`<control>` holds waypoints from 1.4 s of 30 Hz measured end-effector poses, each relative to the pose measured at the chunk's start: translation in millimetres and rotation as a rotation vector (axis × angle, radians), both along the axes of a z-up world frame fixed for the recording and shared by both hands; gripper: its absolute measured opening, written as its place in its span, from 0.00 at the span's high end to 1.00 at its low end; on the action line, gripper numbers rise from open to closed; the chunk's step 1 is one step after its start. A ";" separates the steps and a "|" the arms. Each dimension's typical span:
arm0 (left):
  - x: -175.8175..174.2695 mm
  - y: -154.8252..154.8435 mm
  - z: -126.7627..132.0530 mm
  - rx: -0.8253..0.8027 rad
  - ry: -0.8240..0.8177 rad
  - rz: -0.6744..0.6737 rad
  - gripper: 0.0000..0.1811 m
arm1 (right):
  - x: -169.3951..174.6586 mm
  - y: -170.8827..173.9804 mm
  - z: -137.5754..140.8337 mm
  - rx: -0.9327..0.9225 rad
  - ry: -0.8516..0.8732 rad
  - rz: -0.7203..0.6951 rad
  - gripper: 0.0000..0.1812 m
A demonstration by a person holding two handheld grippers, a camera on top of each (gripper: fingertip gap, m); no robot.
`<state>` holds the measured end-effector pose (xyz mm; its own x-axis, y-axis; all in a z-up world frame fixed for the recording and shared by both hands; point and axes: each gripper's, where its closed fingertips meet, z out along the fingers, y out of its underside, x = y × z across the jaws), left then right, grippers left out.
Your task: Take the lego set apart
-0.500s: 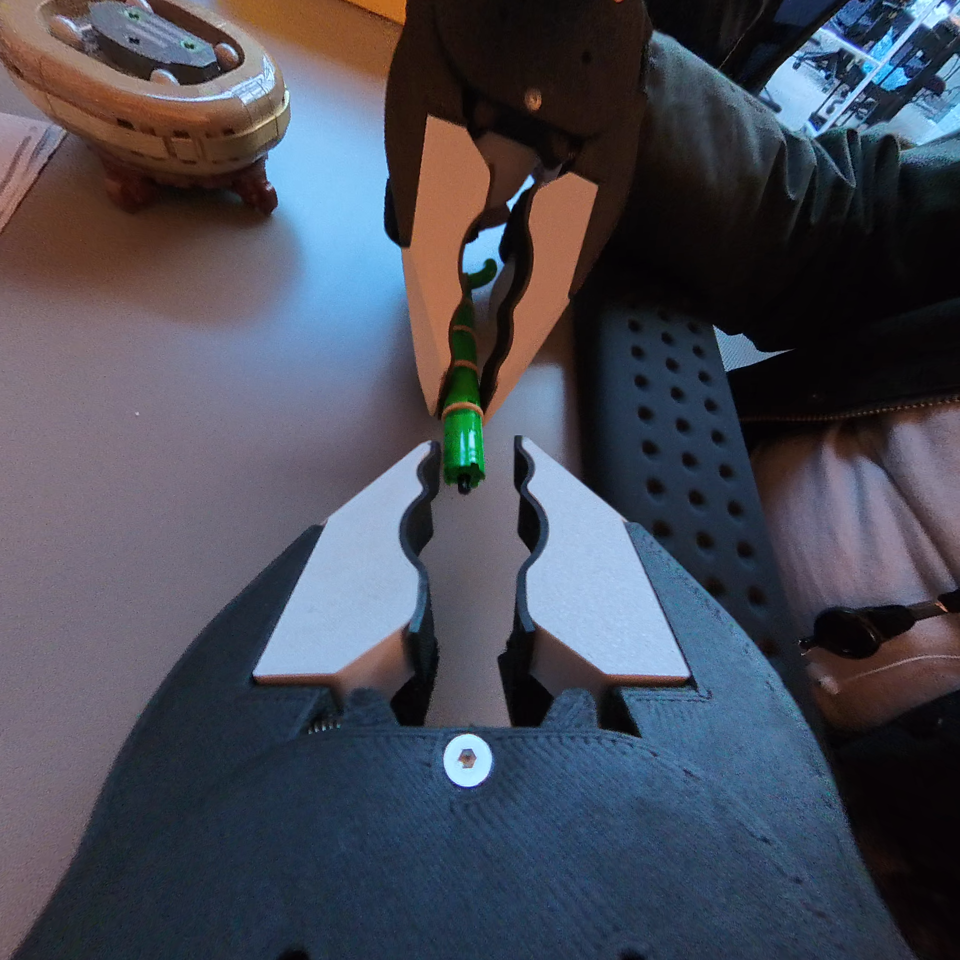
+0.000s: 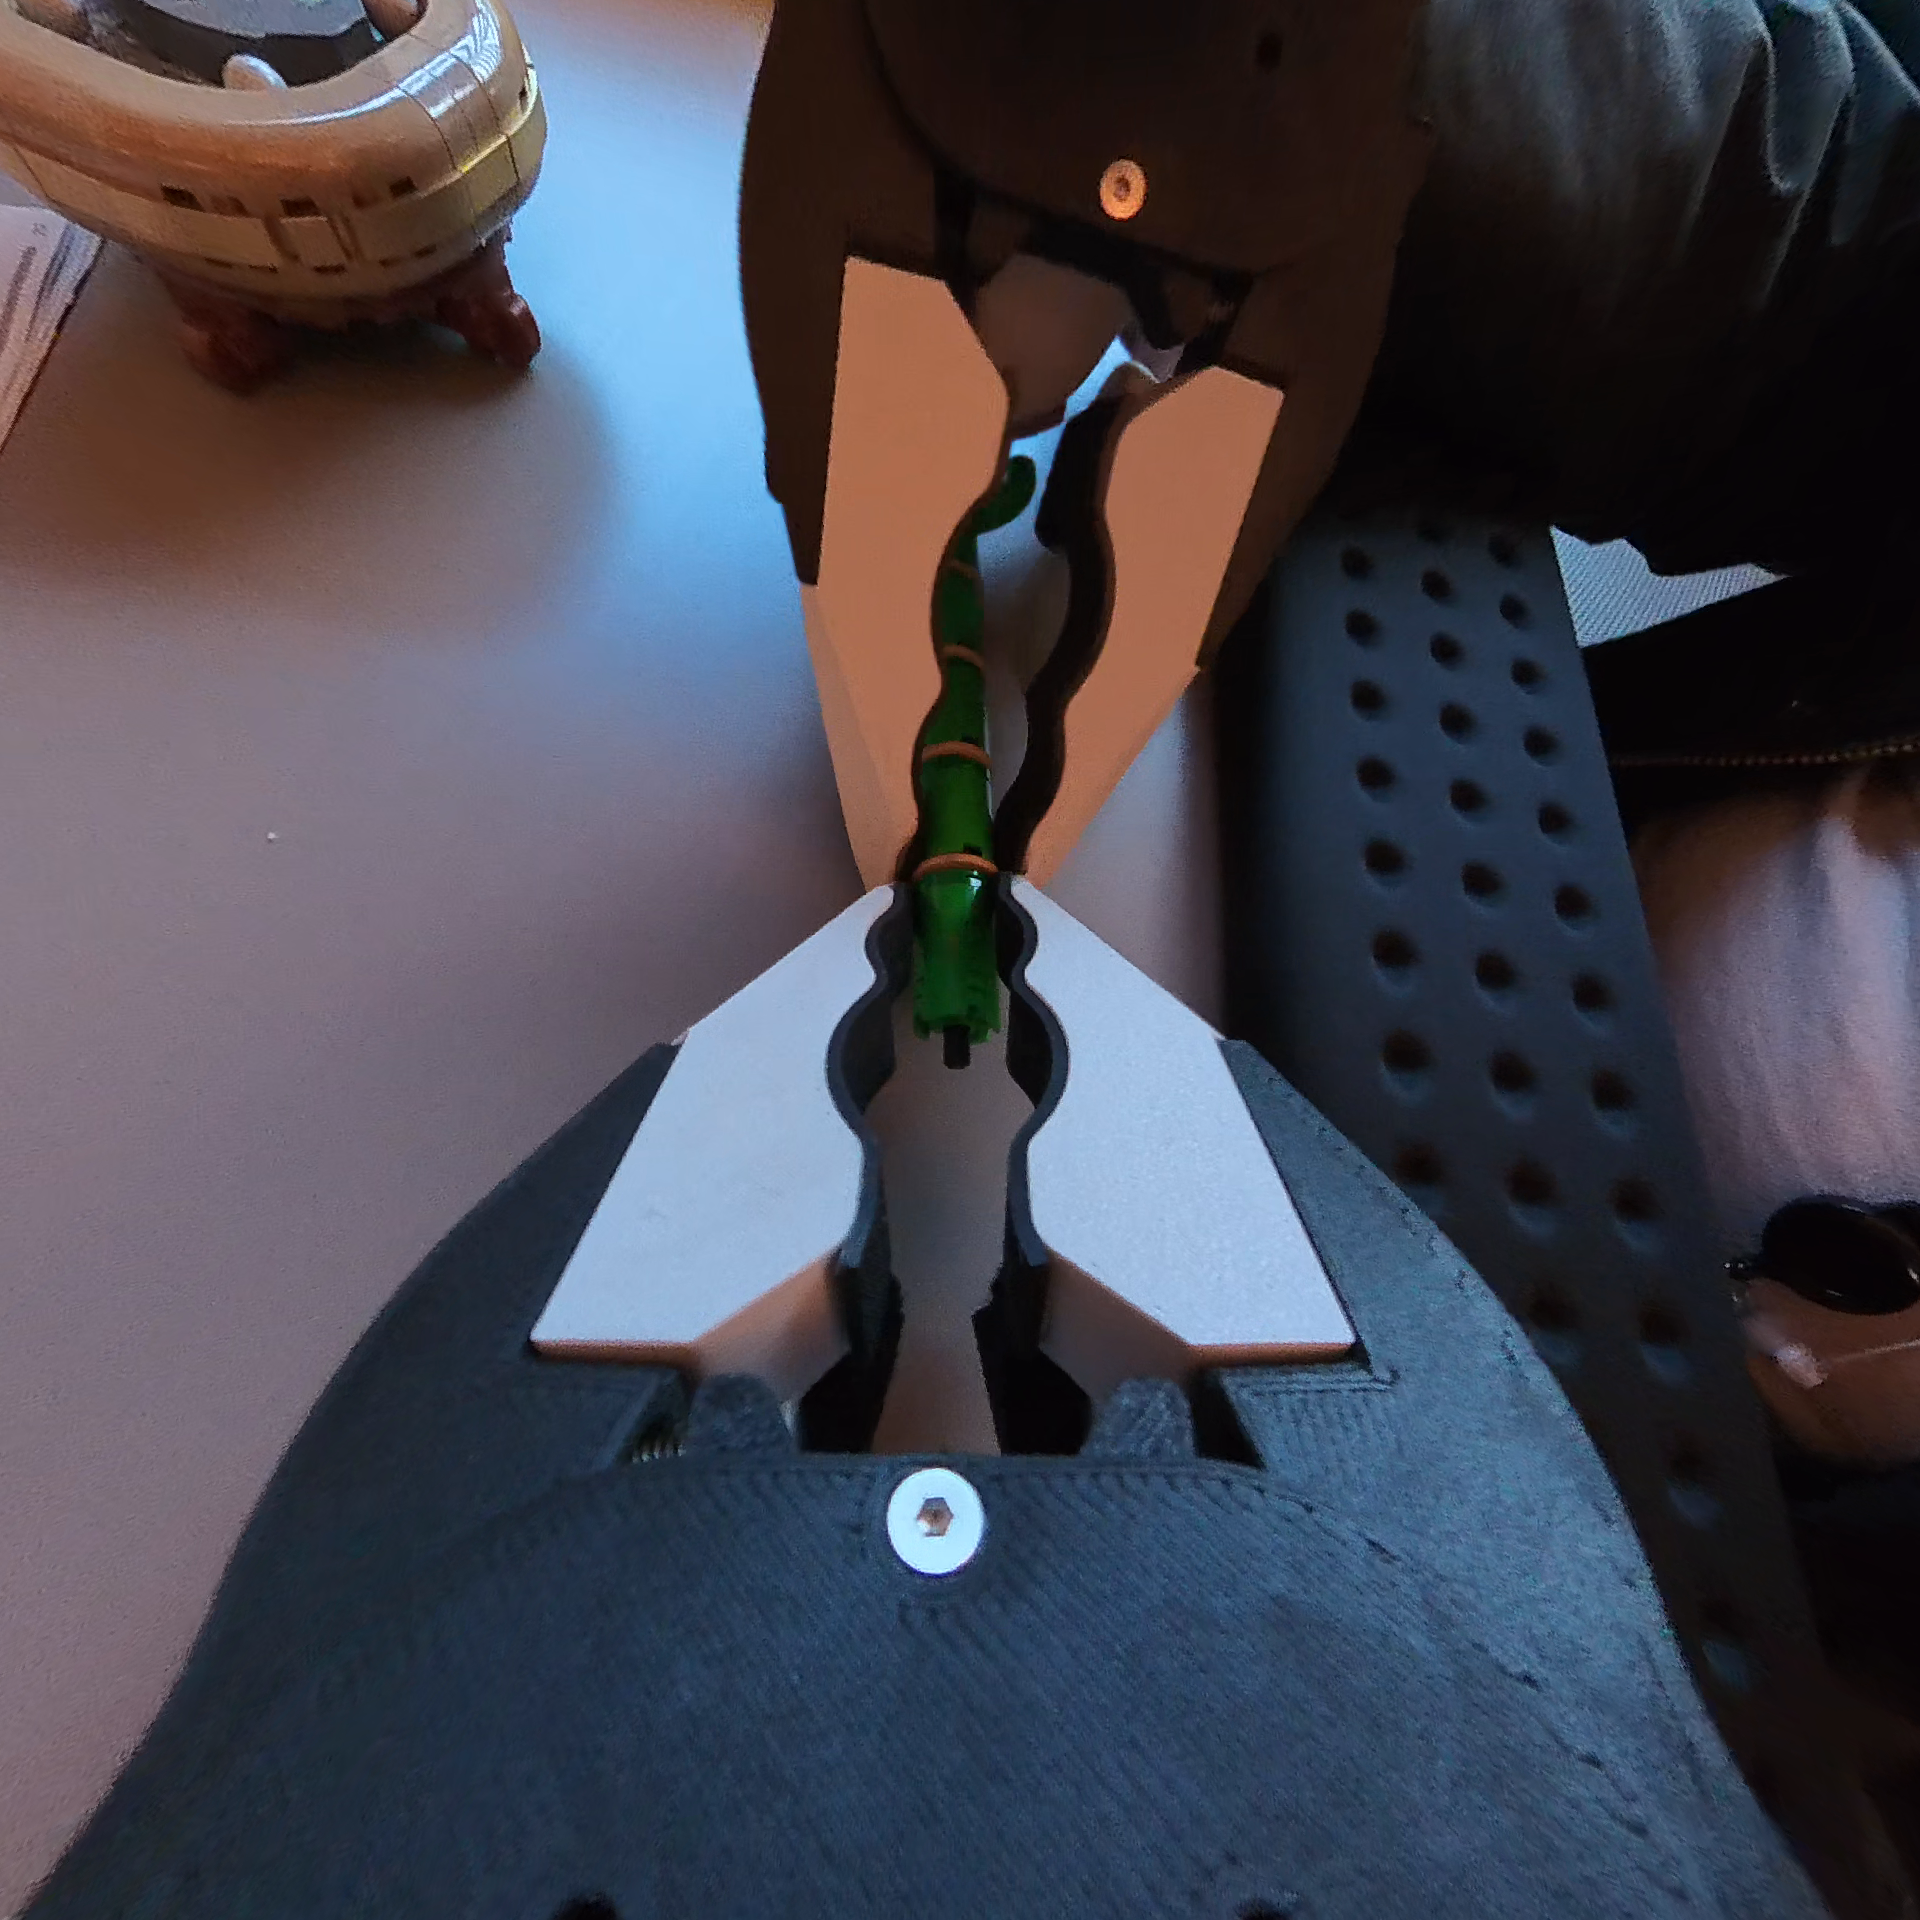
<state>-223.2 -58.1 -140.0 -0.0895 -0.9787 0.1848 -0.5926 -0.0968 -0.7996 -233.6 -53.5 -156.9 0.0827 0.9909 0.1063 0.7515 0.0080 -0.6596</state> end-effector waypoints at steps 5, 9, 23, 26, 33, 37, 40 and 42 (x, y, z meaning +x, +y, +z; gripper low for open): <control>-0.2 -2.1 0.2 0.042 -0.010 -0.011 0.92 | -0.4 -1.1 0.8 0.059 -0.014 0.020 0.91; -3.7 -6.3 -0.9 0.037 0.014 -0.038 0.92 | -3.2 -5.9 0.1 0.033 0.012 0.027 0.91; -7.8 -13.3 -2.3 -0.013 0.024 -0.064 0.92 | -3.9 -13.7 -1.0 0.050 0.064 0.022 0.90; -8.1 -15.7 -2.6 -0.016 0.022 -0.068 0.92 | -4.5 -15.8 -1.1 0.041 0.072 0.025 0.90; -9.1 -18.5 -2.2 -0.015 0.020 -0.072 0.93 | -5.4 -17.8 -1.1 0.047 0.078 0.034 0.90; -10.1 -20.2 -2.1 -0.012 0.022 -0.076 0.93 | -6.1 -18.8 -1.3 0.041 0.082 0.037 0.89; -11.7 -21.1 -2.5 -0.014 0.023 -0.077 0.93 | -6.6 -19.4 -1.5 0.035 0.086 0.038 0.89; -13.0 -21.3 -2.4 -0.015 0.023 -0.078 0.93 | -7.0 -19.8 -1.6 0.034 0.088 0.040 0.89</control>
<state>-236.1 -79.4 -142.4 -0.1604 -0.9660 0.2025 -0.6173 -0.0619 -0.7843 -240.6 -73.4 -158.5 0.0539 0.9896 0.1336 0.6896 0.0599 -0.7217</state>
